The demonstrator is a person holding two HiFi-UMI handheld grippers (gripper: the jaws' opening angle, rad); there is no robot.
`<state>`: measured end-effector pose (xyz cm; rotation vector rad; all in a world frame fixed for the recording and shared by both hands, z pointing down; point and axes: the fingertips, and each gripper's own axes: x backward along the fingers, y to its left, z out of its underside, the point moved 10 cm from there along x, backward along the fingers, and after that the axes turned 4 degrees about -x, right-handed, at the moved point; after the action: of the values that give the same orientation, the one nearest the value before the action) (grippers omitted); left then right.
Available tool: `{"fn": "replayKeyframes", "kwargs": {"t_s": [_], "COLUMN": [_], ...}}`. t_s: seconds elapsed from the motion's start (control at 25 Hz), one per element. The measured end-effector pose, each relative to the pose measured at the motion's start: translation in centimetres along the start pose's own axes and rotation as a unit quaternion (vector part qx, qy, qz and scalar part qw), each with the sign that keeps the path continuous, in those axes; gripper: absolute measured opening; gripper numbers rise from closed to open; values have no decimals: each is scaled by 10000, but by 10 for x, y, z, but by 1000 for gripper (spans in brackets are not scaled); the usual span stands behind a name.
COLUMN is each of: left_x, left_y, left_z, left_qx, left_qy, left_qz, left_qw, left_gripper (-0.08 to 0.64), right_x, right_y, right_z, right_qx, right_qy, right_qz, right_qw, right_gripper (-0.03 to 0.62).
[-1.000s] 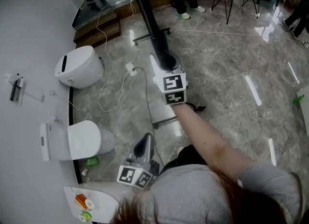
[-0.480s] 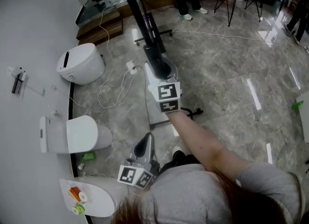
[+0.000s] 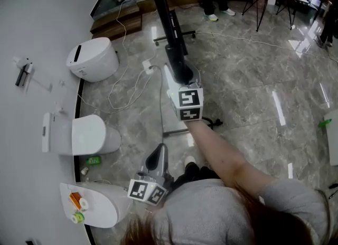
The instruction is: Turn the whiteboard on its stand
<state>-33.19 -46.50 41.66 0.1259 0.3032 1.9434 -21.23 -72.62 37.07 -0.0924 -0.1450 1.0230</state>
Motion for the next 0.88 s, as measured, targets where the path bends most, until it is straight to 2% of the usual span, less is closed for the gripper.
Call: {"fn": "replayKeyframes", "kwargs": {"t_s": [0.2, 0.88], "left_x": [5, 28], "left_y": [-6, -34], "left_z": [6, 25], "left_qx": [111, 141], "left_qy": [51, 151], "left_qz": [-4, -45], "left_qw": [9999, 9998], "left_gripper": [2, 2], "right_x": [9, 43], "right_y": [4, 9], "right_z": [-1, -2], "right_qx": [-7, -41], "right_qy": [6, -2], "right_qz": [-68, -209], "right_qw": [10000, 9998], "right_gripper": [178, 186]}}
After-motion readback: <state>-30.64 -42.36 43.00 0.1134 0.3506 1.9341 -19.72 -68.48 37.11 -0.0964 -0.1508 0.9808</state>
